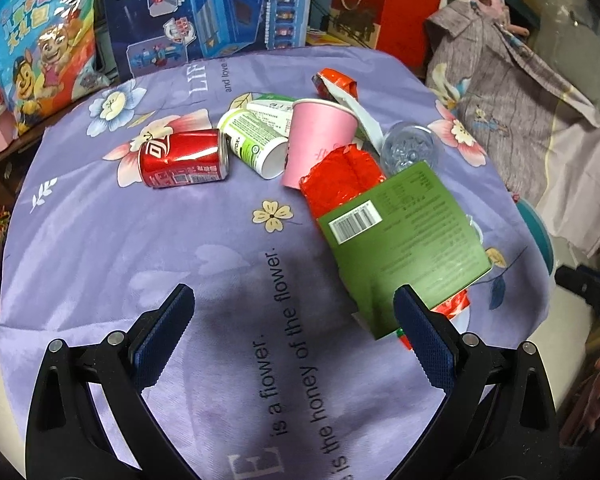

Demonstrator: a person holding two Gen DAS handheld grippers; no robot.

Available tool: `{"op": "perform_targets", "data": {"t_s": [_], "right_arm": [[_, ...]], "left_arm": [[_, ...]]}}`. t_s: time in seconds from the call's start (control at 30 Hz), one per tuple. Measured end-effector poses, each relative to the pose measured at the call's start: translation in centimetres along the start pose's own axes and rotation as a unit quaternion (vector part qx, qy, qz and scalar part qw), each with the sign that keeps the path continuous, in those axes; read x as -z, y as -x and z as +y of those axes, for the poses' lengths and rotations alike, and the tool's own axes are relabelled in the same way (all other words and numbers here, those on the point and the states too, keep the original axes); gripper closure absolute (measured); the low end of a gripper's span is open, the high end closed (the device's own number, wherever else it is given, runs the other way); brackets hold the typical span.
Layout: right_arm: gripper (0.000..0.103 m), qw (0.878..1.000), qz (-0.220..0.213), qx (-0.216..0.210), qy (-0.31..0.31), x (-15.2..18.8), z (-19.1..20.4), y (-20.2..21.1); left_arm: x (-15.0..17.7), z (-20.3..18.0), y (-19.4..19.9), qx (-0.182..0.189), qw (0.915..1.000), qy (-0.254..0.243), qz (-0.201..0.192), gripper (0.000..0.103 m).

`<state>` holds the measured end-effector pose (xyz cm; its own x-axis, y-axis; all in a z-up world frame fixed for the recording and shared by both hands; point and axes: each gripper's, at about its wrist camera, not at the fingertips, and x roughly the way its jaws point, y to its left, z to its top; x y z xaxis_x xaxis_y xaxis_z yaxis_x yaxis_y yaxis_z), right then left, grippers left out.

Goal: Collect trash
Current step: 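Grasp the green box with the left tool and lift it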

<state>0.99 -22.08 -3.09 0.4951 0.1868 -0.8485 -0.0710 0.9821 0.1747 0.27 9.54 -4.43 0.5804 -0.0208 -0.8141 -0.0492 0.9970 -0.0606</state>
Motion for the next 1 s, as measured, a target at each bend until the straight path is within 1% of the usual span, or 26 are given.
{"op": "perform_targets", "data": {"t_s": [0.1, 0.2, 0.33, 0.43, 0.5, 0.63, 0.8, 0.9, 1.0], "right_arm": [[0.006, 1.0, 0.007, -0.006, 0.02, -0.5, 2.0, -0.5], [0.006, 0.999, 0.017, -0.018, 0.043, -1.1, 4.4, -1.2], [0.006, 0.996, 0.028, -0.029, 0.079, -1.7, 7.8, -2.3], [0.006, 0.994, 0.038, -0.025, 0.101, -2.1, 9.7, -3.5], [0.006, 0.993, 0.048, -0.023, 0.104, -2.3, 10.3, -4.3], [0.006, 0.994, 0.055, -0.005, 0.099, -2.7, 9.7, -5.4], [0.006, 0.995, 0.067, 0.016, 0.07, -3.3, 7.4, -6.4], [0.006, 0.996, 0.075, 0.008, 0.051, -3.4, 6.5, -6.8], [0.006, 0.997, 0.063, -0.005, 0.04, -3.6, 5.9, -6.1]], "left_arm": [[0.2, 0.8, -0.4, 0.004, 1.0, -0.001, 0.0, 0.004], [0.5, 1.9, -0.9, 0.017, 0.9998, 0.004, 0.005, 0.004], [1.5, 2.8, -1.7, 0.039, 0.9992, -0.003, 0.01, 0.004], [2.0, 3.1, -2.3, 0.057, 0.9983, -0.007, 0.014, 0.004], [2.3, 3.3, -2.8, 0.072, 0.9972, -0.005, 0.017, 0.004], [2.6, 3.5, -3.5, 0.091, 0.9957, -0.003, 0.021, 0.004], [2.3, 2.3, -4.3, 0.118, 0.9925, -0.018, 0.027, 0.004], [1.9, 0.9, -4.5, 0.156, 0.987, -0.021, 0.032, 0.004], [1.4, -1.2, -3.8, 0.182, 0.9827, -0.033, 0.018, 0.004]]}}
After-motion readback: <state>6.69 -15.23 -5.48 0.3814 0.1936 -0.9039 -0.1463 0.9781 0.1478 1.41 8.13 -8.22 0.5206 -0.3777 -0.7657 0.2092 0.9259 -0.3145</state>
